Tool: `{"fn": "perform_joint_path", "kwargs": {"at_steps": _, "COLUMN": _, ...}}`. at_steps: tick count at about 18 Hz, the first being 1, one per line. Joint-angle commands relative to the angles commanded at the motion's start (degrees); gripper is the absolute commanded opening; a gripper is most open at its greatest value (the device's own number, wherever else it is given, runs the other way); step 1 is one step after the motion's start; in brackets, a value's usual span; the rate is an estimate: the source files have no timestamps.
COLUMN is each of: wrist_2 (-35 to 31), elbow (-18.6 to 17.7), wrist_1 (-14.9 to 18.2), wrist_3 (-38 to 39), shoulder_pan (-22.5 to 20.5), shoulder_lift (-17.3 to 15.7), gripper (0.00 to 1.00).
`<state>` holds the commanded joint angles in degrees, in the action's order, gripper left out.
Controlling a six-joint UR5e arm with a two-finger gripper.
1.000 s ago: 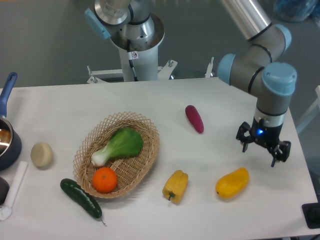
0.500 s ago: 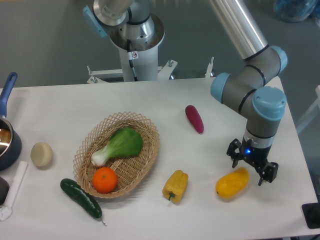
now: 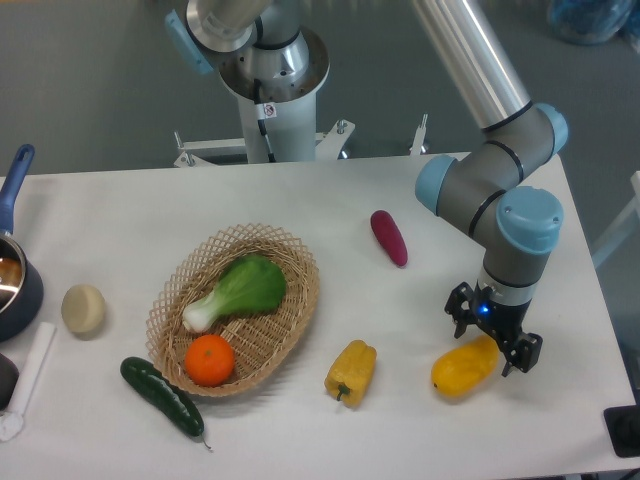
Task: Pick up the mango from the table
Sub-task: 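Lower the gripper around the mango and close the fingers on it, then lift the grasped mango up off the table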
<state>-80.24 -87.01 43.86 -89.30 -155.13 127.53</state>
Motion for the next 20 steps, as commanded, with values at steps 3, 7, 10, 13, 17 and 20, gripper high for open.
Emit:
{"fn": "perform_joint_path", "kwargs": {"at_steps": 3, "wrist_2": -0.09, "elbow": -0.09, "wrist_1": 0.00, "wrist_3": 0.09, "shoulder_pan": 0.09, "shoulder_lift": 0.44, "gripper": 1.00}}
{"fn": "perform_joint_path", "kwargs": {"at_steps": 7, "wrist_2": -0.26, "elbow": 0.00, "wrist_1": 0.00, "wrist_3": 0.44, "shoulder_pan": 0.44, "shoulder_lift": 0.97, "gripper": 1.00}}
{"fn": "perform_joint_path", "kwargs": {"at_steps": 10, "wrist_2": -0.26, "elbow": 0.00, "wrist_1": 0.00, "wrist_3": 0.44, "shoulder_pan": 0.44, "shoulder_lift": 1.23, "gripper": 1.00}}
{"fn": "perform_joint_path", "kwargs": {"at_steps": 13, "wrist_2": -0.35, "elbow": -0.09, "wrist_1": 0.00, "wrist_3": 0.53, "shoulder_pan": 0.53, "shoulder_lift": 1.41, "gripper": 1.00}}
{"fn": "perform_joint_path", "kwargs": {"at_steps": 17, "wrist_2": -0.44, "elbow": 0.00, "wrist_1": 0.00, "wrist_3": 0.61, "shoulder_pan": 0.53, "shoulder_lift": 1.41, "gripper": 0.80}}
{"fn": "perform_joint_path", "kwargs": {"at_steps": 20, "wrist_2": -0.44, "elbow": 0.35, "wrist_1": 0.00, "wrist_3": 0.62, "shoulder_pan": 0.53, "shoulder_lift": 1.41, "gripper": 0.60}}
